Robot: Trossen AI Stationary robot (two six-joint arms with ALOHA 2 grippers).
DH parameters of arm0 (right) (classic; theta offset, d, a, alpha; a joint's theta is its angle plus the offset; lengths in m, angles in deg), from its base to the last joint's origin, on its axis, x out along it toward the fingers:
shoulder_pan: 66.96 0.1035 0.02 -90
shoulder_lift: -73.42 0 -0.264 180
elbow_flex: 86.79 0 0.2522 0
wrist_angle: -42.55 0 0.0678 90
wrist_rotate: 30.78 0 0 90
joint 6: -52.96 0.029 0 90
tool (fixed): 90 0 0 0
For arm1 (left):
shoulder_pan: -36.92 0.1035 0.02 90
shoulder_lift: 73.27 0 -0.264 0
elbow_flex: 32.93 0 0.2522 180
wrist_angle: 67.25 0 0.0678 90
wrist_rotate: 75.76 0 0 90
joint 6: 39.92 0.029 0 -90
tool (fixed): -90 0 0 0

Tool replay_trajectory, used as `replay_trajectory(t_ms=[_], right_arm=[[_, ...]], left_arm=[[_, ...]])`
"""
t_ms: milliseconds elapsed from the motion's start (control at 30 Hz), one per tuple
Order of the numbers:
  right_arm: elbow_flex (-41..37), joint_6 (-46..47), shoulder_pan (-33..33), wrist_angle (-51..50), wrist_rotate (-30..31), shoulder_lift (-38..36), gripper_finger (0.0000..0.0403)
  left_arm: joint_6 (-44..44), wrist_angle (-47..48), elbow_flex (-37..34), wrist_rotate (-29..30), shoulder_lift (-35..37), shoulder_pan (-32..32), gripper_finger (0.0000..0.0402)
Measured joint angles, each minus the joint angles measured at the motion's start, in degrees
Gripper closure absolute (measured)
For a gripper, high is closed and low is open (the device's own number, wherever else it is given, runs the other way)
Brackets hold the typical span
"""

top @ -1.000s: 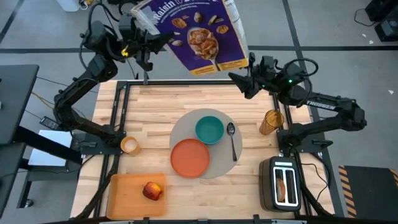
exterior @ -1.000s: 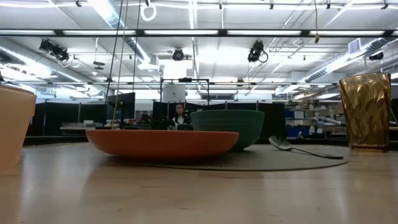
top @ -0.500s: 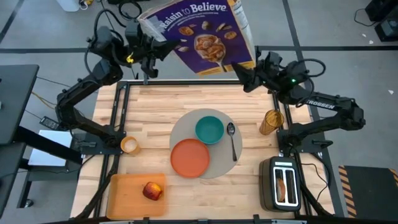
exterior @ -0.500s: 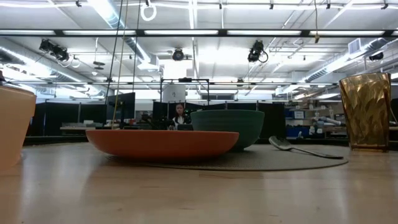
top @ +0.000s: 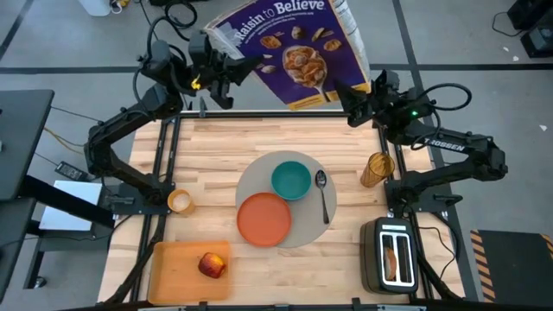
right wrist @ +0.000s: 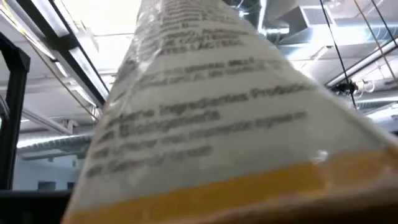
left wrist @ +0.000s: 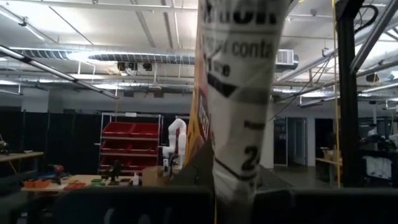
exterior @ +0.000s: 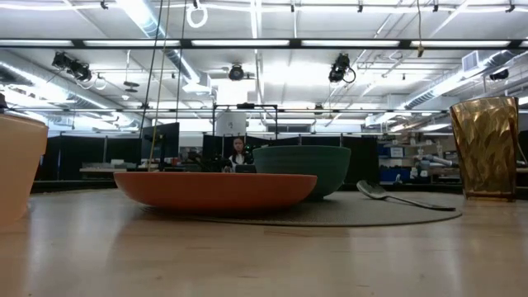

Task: Arrange a breakfast setting
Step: Pour the cereal from the cereal box into the blue bowl

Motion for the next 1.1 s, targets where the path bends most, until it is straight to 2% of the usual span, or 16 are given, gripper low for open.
replay_trajectory(t_ms=[267, 367, 500, 633, 733, 867, 1100], right_arm=[[0.0, -0.6, 0.0, 0.2, -2.6, 0.0, 0.0203], [0.0, -0.6, 0.0, 0.1, -3.2, 0.0, 0.0224], [0.0, -0.6, 0.0, -0.4, -4.0, 0.0, 0.0238], [0.0, -1.0, -0.1, -1.3, -5.9, -1.2, 0.0238], [0.0, -1.3, -0.2, -5.4, -6.9, -3.8, 0.0238], [0.0, -2.7, -0.2, -16.3, -7.2, -8.9, 0.0238], [-0.8, -3.7, 0.6, -34.9, -7.3, -18.9, 0.0239]], left_arm=[[0.9, 0.5, 0.0, 0.1, 0.0, 0.0, 0.0387], [0.8, 1.7, 0.0, 1.0, 0.0, -0.4, 0.0374], [1.1, 2.8, -0.2, 0.3, -0.1, -0.5, 0.0333], [4.3, 5.5, -0.2, -0.4, 0.8, -0.4, 0.0269], [12.5, 12.5, -0.2, -0.6, 3.4, -0.3, 0.0220], [21.6, 25.7, -0.2, 0.4, 8.3, 0.7, 0.0171], [23.1, 50.2, -0.1, 12.1, 15.8, 2.8, 0.0157]])
